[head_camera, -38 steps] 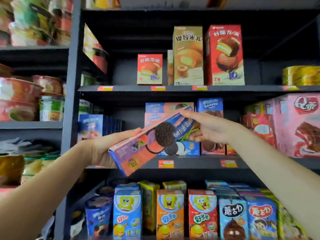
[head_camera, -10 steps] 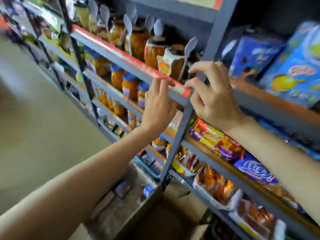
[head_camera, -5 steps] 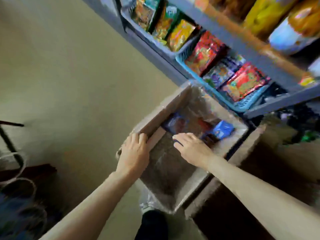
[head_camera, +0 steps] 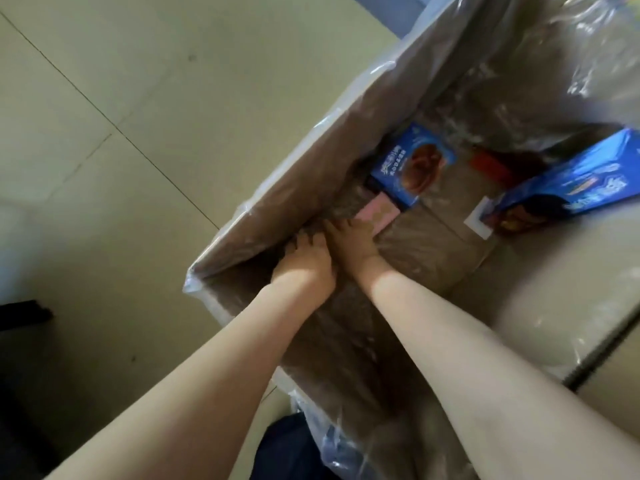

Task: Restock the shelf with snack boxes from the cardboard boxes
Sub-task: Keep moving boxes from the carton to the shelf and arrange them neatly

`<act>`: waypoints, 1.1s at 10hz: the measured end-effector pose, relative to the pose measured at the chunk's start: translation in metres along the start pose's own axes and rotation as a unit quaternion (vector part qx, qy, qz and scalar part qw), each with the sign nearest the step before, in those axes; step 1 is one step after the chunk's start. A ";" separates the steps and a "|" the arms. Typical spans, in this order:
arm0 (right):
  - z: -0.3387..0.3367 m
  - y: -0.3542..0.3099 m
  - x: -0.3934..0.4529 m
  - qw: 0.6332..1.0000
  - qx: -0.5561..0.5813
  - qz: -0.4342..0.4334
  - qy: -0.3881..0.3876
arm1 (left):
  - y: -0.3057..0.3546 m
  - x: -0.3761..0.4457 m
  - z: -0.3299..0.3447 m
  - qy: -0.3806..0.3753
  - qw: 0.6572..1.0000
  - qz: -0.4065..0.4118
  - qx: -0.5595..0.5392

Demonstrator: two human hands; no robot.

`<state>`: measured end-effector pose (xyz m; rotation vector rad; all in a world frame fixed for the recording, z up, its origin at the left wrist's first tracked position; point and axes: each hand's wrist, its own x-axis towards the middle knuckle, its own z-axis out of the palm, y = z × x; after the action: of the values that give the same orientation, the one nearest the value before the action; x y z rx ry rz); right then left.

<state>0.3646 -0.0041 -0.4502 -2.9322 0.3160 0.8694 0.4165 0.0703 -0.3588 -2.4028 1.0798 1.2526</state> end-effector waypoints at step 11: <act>-0.758 0.317 -0.837 0.761 0.538 0.115 0.345 | 0.344 -0.690 -0.601 0.163 0.797 0.471 -0.340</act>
<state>0.0146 -0.2580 0.6400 -1.9431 0.8605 -0.4043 0.2945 -0.1219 0.5925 -2.6798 2.5189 1.7547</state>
